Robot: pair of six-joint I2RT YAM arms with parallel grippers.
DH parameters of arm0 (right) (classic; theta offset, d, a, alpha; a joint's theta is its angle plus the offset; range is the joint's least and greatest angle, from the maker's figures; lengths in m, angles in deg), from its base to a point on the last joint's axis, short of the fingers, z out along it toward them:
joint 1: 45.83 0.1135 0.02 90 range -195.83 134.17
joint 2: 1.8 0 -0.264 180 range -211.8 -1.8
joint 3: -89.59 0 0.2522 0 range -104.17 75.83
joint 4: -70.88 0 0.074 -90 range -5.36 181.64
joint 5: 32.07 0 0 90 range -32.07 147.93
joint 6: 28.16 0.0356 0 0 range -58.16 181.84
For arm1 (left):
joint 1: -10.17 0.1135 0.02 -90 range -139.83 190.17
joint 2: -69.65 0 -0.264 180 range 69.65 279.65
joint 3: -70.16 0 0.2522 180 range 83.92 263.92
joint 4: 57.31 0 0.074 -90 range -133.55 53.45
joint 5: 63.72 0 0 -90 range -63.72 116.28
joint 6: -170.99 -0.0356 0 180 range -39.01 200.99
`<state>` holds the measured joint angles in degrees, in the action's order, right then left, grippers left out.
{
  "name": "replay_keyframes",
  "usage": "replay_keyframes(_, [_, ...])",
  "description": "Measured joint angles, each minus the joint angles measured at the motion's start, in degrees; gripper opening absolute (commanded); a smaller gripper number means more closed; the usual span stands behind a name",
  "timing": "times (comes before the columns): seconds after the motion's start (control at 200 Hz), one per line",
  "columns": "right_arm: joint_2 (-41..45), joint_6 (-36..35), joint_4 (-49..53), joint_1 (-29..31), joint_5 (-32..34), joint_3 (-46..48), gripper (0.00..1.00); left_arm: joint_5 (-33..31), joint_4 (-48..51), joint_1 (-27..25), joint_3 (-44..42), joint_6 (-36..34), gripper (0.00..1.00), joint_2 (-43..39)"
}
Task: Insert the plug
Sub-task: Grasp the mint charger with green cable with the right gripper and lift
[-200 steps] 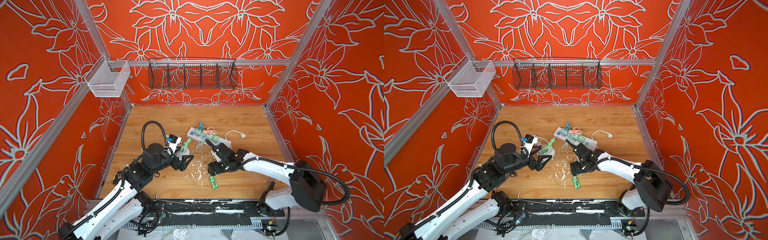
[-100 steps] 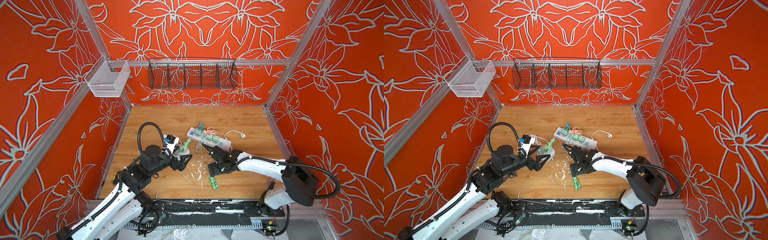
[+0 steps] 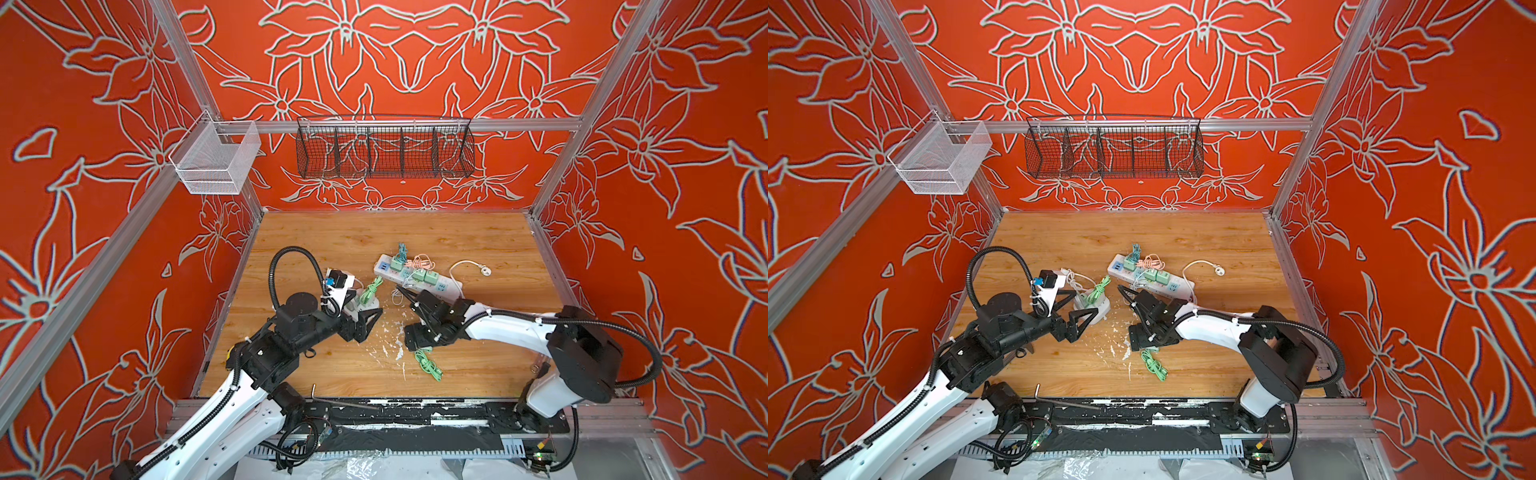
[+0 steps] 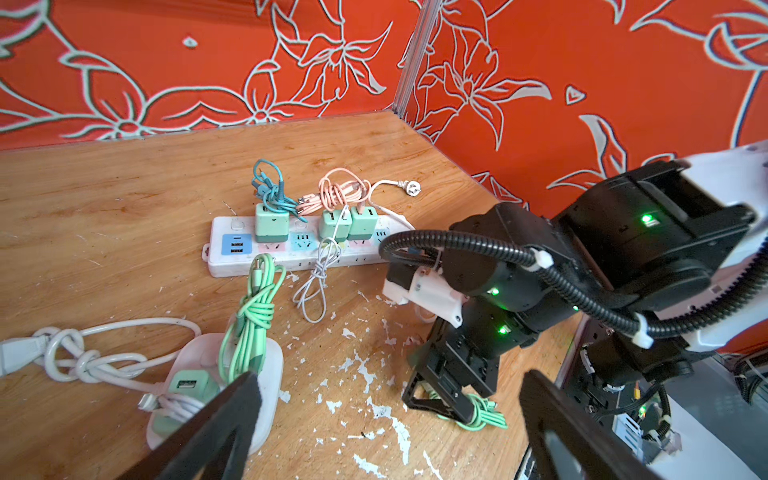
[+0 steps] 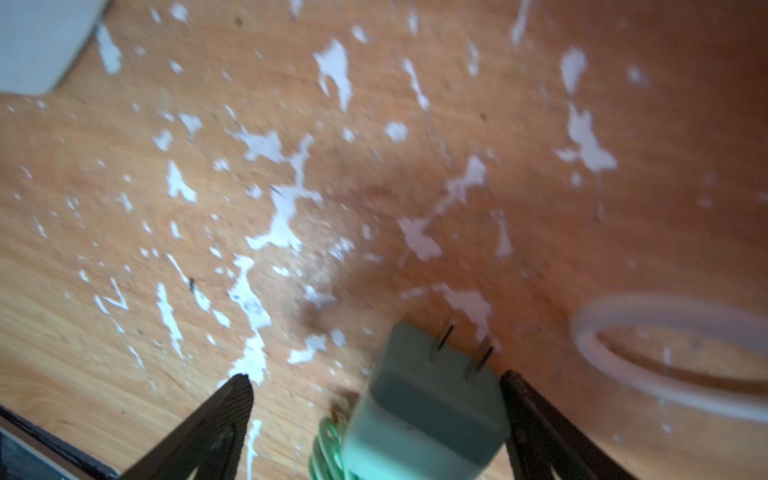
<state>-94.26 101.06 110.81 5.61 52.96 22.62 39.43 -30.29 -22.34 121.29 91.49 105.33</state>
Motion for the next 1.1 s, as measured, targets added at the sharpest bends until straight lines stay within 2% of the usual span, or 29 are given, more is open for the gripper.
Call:
replay_keyframes(0.27, [-4.15,-1.79,4.87,4.87,4.2,-4.31,0.83,-0.5,-0.04,0.0,0.0,-0.02,0.97,-0.76])
replay_keyframes(0.49, [-5.66,-0.68,9.55,9.46,8.81,-4.92,0.63,-0.46,-0.11,0.0,0.0,-0.02,0.97,-0.26])
replay_keyframes(0.741, [-6.23,-0.39,11.76,10.58,12.66,-5.97,0.44,-0.46,0.02,0.0,0.0,-0.02,0.97,-0.02])
replay_keyframes(0.911, [-6.05,-5.33,12.76,10.43,14.36,-6.32,0.38,-1.4,4.2,0.0,0.15,0.0,0.97,-2.03])
replay_keyframes(1.101, [-0.42,-18.01,12.52,9.75,12.96,-6.34,0.37,-2.58,12.02,0.0,2.67,0.07,0.97,-8.74])
